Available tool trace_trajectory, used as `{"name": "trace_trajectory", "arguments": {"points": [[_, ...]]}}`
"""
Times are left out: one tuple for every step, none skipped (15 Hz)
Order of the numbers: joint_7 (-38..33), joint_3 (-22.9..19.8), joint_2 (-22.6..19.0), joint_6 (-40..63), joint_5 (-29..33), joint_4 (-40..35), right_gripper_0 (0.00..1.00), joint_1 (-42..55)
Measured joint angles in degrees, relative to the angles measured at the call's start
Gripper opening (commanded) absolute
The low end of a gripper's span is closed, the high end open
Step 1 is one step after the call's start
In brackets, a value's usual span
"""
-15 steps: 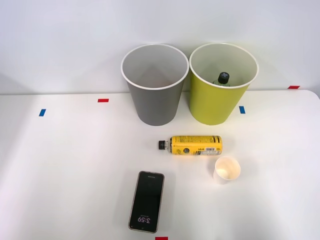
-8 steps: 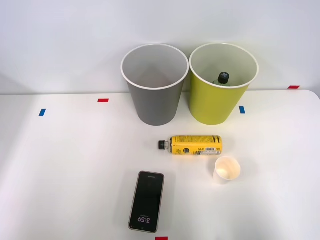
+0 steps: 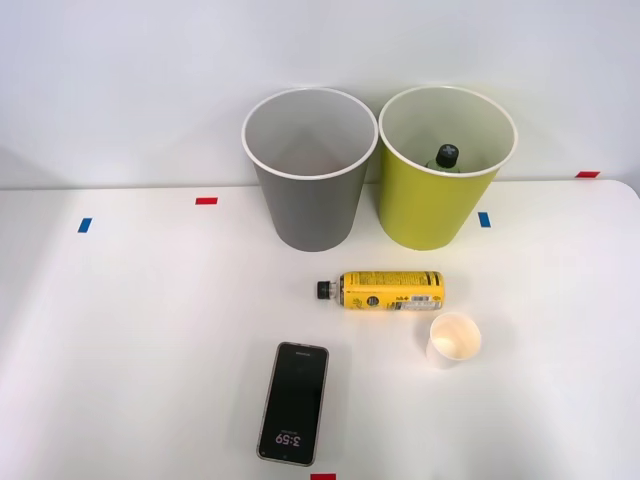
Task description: Put cans in the gray bin, plastic bottles in the light green bin
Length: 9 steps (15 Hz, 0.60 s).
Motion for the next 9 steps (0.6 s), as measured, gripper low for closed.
{"name": "trace_trajectory", "arguments": {"points": [[0.0,0.0,0.0,0.0,0.0,0.0,1.0,0.0],[0.0,0.0,0.0,0.0,0.0,0.0,1.0,0.0],[0.0,0.0,0.0,0.0,0.0,0.0,1.0,0.0],[0.0,0.0,0.0,0.0,0.0,0.0,1.0,0.0],[0.0,0.0,0.0,0.0,0.0,0.0,1.0,0.0],[0.0,0.0,0.0,0.0,0.0,0.0,1.0,0.0],[0.0,0.0,0.0,0.0,0.0,0.0,1.0,0.0],[0.0,0.0,0.0,0.0,0.0,0.0,1.0,0.0],[0.0,0.0,0.0,0.0,0.0,0.0,1.0,0.0]]}}
